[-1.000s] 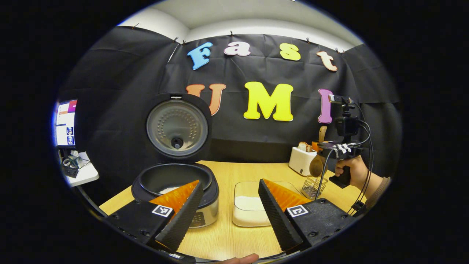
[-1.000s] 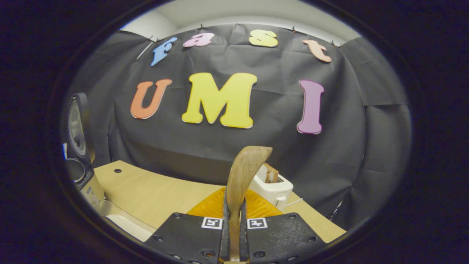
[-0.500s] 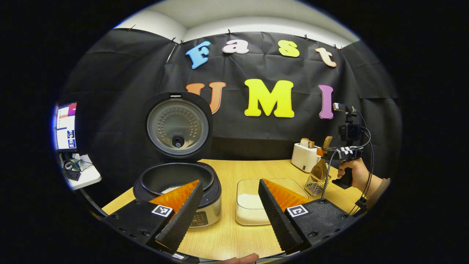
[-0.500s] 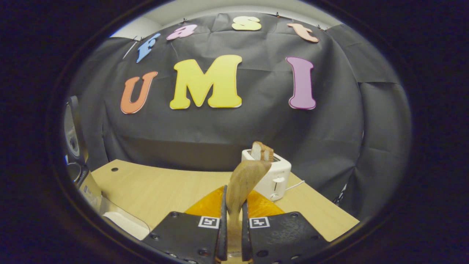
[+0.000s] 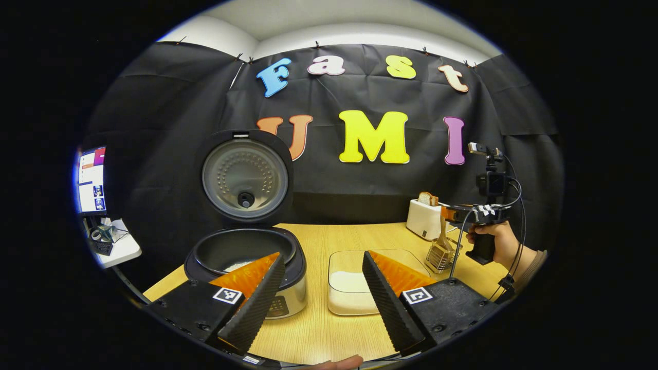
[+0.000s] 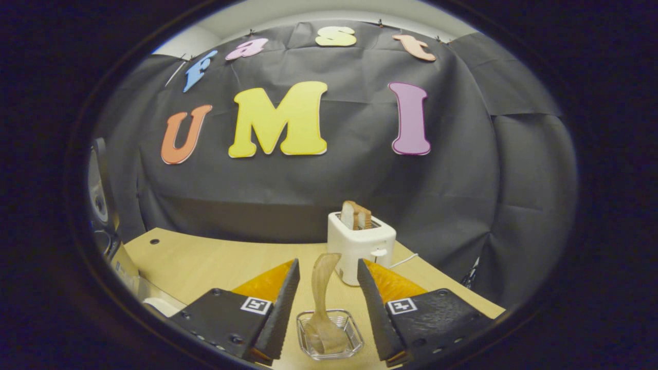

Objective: Close the left gripper, press the button to open the rice cooker; take a wooden spoon from the chopstick holder with the right hand, scoop a spoonful of rice and pour it into the rice cooker, then put the wooden spoon back into the chopstick holder.

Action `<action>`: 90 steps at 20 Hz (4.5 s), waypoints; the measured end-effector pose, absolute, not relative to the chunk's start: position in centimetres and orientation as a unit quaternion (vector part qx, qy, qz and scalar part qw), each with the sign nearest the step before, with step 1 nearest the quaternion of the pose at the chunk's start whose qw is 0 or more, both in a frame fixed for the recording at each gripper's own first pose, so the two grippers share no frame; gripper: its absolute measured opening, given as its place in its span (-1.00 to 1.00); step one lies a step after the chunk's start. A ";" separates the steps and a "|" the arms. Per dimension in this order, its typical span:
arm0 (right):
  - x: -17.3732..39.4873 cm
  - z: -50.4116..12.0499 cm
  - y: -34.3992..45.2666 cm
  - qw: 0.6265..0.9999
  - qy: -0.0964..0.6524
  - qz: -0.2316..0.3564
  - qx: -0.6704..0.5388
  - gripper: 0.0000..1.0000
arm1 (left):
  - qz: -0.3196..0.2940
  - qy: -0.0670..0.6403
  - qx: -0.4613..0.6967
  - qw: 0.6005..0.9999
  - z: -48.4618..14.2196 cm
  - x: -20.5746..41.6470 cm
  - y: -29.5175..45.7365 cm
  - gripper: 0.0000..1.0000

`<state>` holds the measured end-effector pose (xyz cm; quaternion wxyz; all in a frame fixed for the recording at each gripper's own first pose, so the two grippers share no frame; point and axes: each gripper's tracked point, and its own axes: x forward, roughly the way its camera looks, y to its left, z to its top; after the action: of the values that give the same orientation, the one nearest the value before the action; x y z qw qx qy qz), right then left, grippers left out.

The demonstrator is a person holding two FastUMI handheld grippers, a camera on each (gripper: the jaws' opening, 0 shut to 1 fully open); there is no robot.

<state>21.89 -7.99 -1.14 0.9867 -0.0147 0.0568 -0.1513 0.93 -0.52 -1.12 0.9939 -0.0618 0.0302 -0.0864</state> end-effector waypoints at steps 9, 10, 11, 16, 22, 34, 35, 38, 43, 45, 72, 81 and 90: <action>17.4 -0.1 -9.5 0.987 0.056 -0.151 0.010 0.77 | -0.058 0.013 -0.052 0.997 -0.3 -0.1 0.9 0.94; 16.7 0.3 -9.8 0.987 0.053 -0.150 0.016 0.95 | -0.049 0.008 -0.051 0.997 0.1 -0.2 1.5 0.94; 15.9 0.4 -10.2 0.987 0.054 -0.153 0.019 0.96 | -0.044 0.010 -0.050 0.998 0.2 -0.3 2.0 0.94; 11.0 0.6 -9.4 0.992 0.052 -0.114 0.007 0.86 | -0.005 0.010 -0.037 0.999 3.3 -1.2 5.6 0.94; 6.7 -1.9 -7.8 0.992 0.046 -0.087 -0.076 0.92 | -0.010 -0.017 -0.061 0.998 9.9 -1.1 6.9 1.00; 1.7 -2.1 -5.3 0.997 0.001 -0.017 -0.077 0.90 | 0.069 -0.129 -0.025 0.989 21.6 9.2 12.6 0.95; 1.7 -2.1 -5.2 0.997 0.001 -0.015 -0.072 0.90 | 0.077 -0.135 -0.015 0.988 22.1 10.3 12.9 0.95; 2.0 -2.7 -4.8 0.998 0.010 -0.004 -0.067 0.90 | 0.097 -0.162 0.023 0.982 23.2 13.4 14.3 0.96; 2.4 -3.0 -5.7 0.998 0.014 -0.002 -0.059 0.90 | 0.086 -0.137 -0.001 0.987 21.4 19.2 15.5 0.98; 2.6 -3.1 -5.9 0.999 0.018 0.002 -0.050 0.90 | 0.076 -0.142 -0.019 0.987 21.7 20.9 15.5 0.97; 2.2 -4.7 -3.2 0.997 0.038 0.021 -0.070 0.93 | 0.067 0.019 -0.036 0.997 13.1 19.5 15.0 0.97; 1.6 -4.5 -2.6 0.997 0.036 0.027 -0.064 0.90 | 0.037 0.071 -0.047 0.996 7.4 13.9 12.8 0.97; 1.5 -5.4 -2.0 0.996 0.049 0.032 -0.067 0.90 | 0.005 0.147 -0.049 0.988 0.5 11.3 10.6 0.98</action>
<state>1.48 -2.00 -5.39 0.9960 -0.0672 0.0488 0.0321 11.32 10.60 0.51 0.9879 -0.0494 0.1467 0.0055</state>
